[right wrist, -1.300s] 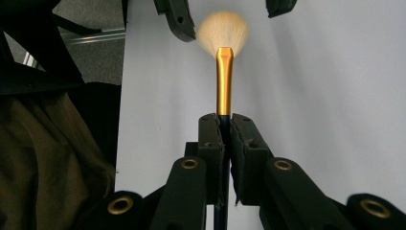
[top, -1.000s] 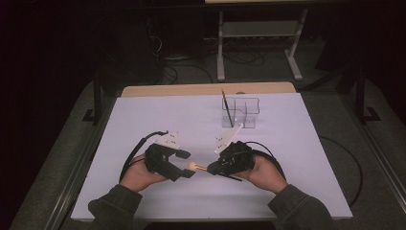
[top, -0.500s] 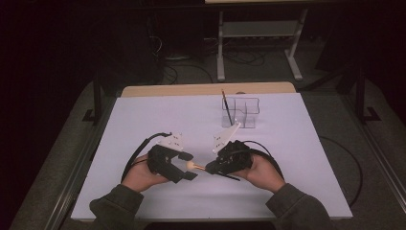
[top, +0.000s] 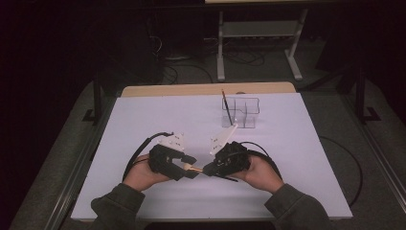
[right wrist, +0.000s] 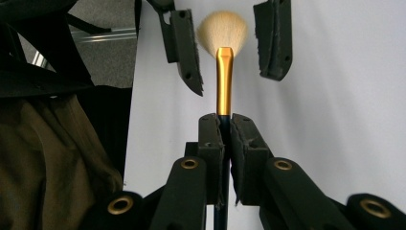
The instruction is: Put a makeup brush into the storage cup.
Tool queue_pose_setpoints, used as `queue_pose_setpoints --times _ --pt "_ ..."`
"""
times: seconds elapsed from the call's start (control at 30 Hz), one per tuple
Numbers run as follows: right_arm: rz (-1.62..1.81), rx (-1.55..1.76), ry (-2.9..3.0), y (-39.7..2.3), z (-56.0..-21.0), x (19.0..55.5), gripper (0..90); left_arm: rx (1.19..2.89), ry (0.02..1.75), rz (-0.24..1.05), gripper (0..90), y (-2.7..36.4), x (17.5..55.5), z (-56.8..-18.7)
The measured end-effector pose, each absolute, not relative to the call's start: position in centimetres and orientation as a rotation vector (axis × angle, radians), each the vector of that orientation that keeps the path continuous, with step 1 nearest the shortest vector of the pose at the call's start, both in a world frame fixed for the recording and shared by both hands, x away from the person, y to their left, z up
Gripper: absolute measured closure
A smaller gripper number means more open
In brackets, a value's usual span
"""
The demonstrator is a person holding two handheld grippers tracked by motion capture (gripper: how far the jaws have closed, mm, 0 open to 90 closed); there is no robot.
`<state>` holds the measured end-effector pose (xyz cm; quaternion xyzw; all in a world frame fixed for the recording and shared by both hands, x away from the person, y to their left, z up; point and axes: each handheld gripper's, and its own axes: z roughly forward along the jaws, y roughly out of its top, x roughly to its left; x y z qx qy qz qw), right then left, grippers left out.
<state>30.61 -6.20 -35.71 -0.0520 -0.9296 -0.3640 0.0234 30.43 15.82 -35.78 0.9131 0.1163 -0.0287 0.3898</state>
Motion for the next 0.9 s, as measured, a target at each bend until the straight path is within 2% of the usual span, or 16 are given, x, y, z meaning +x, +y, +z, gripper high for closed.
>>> queue_pose_setpoints --times 0.47,0.9 --pt "-1.13 -0.139 -2.877 -6.07 -35.64 30.39 82.5 2.311 0.256 -0.12 67.5 15.94 30.41 -35.75" --pt "-1.13 -0.121 -2.881 -6.13 -35.71 30.24 82.5 2.314 0.225 -0.147 74.9 15.98 30.52 -35.82"
